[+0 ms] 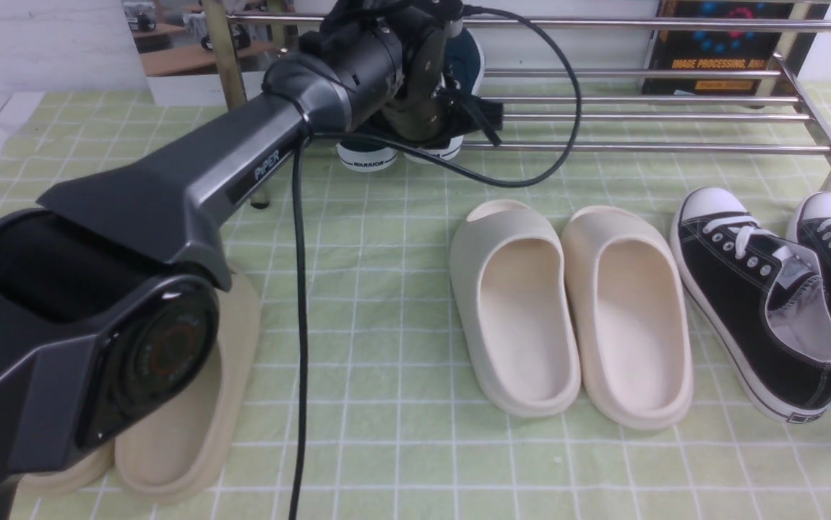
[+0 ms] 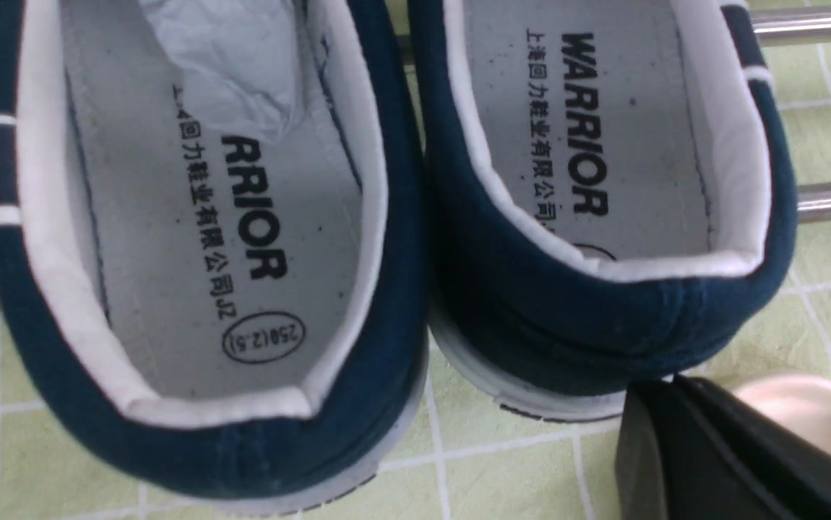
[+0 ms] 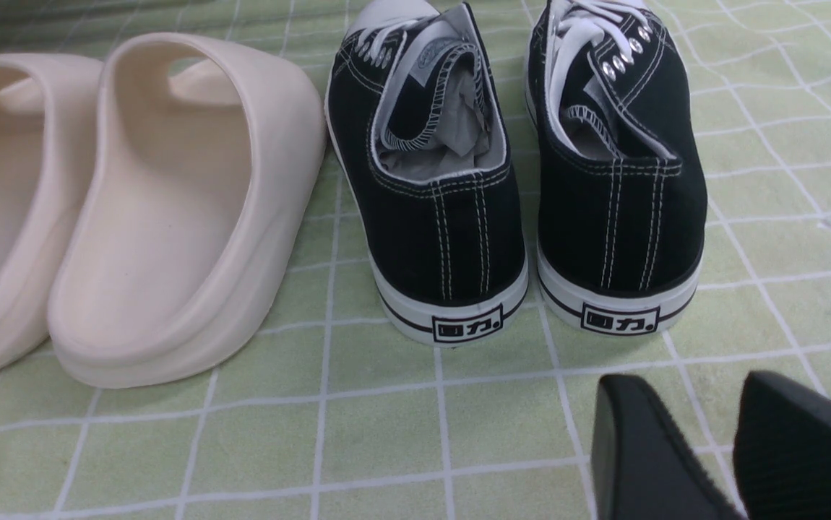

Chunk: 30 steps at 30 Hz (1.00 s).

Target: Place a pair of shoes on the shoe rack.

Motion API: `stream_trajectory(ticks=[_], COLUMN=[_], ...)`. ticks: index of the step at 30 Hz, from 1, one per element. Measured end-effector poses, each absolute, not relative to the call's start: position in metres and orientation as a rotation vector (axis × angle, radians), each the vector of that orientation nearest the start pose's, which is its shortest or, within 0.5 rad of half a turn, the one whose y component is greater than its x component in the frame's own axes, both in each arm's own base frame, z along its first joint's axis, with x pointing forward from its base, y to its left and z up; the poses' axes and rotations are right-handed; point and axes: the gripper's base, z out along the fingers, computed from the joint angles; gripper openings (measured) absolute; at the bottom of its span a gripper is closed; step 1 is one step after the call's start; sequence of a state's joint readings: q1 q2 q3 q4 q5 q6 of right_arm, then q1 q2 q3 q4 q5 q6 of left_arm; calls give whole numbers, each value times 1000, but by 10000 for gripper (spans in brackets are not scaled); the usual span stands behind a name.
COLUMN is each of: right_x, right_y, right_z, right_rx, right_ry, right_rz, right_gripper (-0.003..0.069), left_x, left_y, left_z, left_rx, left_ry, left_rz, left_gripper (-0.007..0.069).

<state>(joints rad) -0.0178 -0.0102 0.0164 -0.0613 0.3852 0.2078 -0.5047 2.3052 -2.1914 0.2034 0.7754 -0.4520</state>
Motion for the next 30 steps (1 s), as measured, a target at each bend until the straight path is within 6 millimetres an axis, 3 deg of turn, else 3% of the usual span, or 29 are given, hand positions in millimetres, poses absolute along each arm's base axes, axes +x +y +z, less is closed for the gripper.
stream_trajectory(ticks=[5, 9, 10, 11, 12, 15, 19, 23, 24, 26, 27, 28, 29, 30], right_x=[52, 52, 52, 52, 52, 52, 52, 52, 52, 52, 52, 52, 52, 52], right_y=[-3, -3, -3, -3, -3, -3, -3, -3, -3, -3, -3, -3, -3, -3], right_z=[174, 174, 174, 174, 174, 174, 174, 174, 174, 174, 174, 174, 174, 174], right_rx=[174, 174, 174, 174, 174, 174, 174, 174, 174, 174, 174, 174, 174, 174], right_ry=[1867, 1867, 1867, 1867, 1867, 1867, 1867, 1867, 1867, 1867, 1867, 1867, 1867, 1867], right_rz=[70, 70, 70, 70, 70, 70, 70, 70, 70, 70, 70, 70, 70, 70], right_gripper=[239, 239, 239, 239, 239, 239, 239, 239, 239, 239, 239, 239, 239, 239], left_x=[465, 447, 438, 438, 421, 391, 344, 302, 284, 267, 245, 243, 218, 208], left_y=[-240, -229, -225, -225, -217, -201, -175, -149, -139, -129, -117, -115, -102, -96], left_z=[263, 302, 323, 323, 356, 403, 462, 508, 522, 534, 541, 542, 544, 542], left_rx=[157, 177, 192, 197, 228, 272, 296, 278, 267, 257, 240, 239, 217, 208], left_ry=[2429, 2440, 2424, 2427, 2396, 2353, 2287, 2185, 2144, 2112, 2094, 2092, 2089, 2094], left_rz=[-176, -151, -160, -156, -169, -181, -186, -194, -201, -211, -219, -220, -233, -238], left_gripper=[28, 28, 30, 31, 35, 36, 38, 38, 38, 38, 38, 38, 39, 39])
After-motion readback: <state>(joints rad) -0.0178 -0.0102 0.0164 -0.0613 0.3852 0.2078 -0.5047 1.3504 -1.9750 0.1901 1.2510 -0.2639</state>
